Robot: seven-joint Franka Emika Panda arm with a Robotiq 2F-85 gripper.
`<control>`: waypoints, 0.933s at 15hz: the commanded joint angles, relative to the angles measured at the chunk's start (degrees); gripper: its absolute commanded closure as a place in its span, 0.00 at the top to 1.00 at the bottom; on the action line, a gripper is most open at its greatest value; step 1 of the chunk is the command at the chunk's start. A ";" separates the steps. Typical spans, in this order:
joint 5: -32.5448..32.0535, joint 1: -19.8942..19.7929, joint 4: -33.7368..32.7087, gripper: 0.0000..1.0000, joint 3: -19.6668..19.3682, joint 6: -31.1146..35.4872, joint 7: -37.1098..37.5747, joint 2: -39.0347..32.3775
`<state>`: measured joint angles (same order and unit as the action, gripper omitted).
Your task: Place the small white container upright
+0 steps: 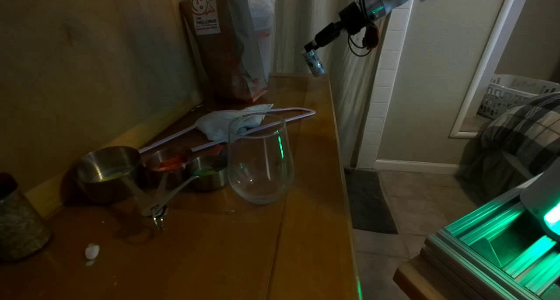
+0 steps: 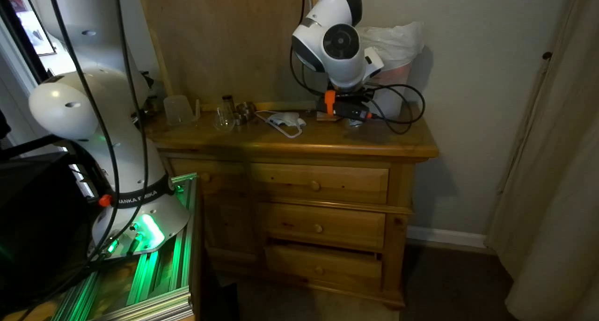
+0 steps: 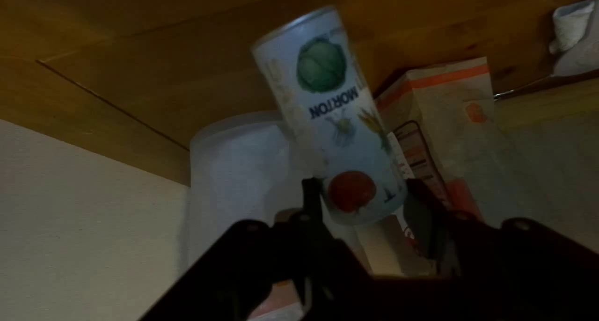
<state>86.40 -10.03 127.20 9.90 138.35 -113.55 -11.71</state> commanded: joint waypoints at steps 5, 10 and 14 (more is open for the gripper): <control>2.49 3.29 -0.61 0.23 -4.94 -4.10 -0.85 0.06; 9.56 3.00 -0.36 0.23 -9.45 -16.47 -3.22 -1.30; 13.36 2.87 -0.77 0.23 -12.23 -22.46 -6.43 -4.20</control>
<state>95.80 -7.66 127.20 -0.45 119.54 -116.62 -13.55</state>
